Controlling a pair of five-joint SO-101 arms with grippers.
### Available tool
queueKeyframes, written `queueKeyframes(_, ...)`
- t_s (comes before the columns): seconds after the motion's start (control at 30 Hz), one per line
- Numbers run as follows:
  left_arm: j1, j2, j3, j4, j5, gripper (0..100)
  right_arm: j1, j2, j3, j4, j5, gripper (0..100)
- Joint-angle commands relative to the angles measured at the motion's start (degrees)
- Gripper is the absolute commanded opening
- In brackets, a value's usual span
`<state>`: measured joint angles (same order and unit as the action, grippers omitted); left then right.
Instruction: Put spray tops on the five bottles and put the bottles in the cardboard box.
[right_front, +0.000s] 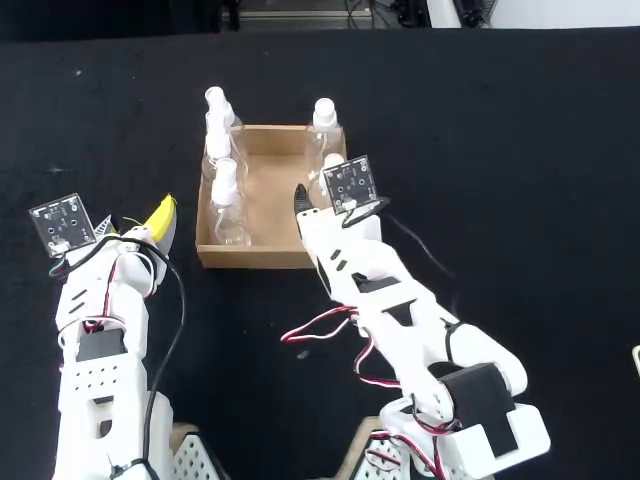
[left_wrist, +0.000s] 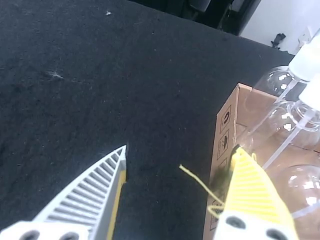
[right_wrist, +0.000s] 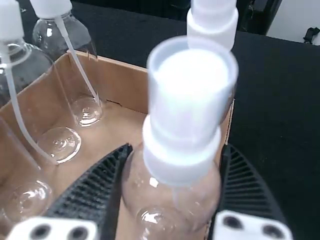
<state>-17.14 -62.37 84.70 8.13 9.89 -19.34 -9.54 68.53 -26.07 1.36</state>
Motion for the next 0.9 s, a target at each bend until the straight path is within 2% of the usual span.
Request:
queueKeyframes(0.0,-0.48,-0.53,-0.75,-1.23,-0.62,30,-0.88,-0.22,-2.51,0.18,0.53,25.2)
queueKeyframes(0.1,-0.31,-0.53,-0.66,-1.23,-0.62,30,-0.88,-0.22,-2.51,0.18,0.53,26.3)
queueKeyframes(0.23,-0.40,-0.53,-0.66,-1.23,-0.70,30,-0.97,-0.22,-2.51,0.26,0.44,33.3)
queueKeyframes(0.7,-0.40,-0.53,-0.75,-1.23,-0.70,30,-0.97,-3.47,-1.45,0.35,0.62,33.6)
queueKeyframes(0.87,-0.40,-0.53,-0.75,-1.23,-0.70,30,-1.32,-3.74,-1.19,0.35,7.30,33.6)
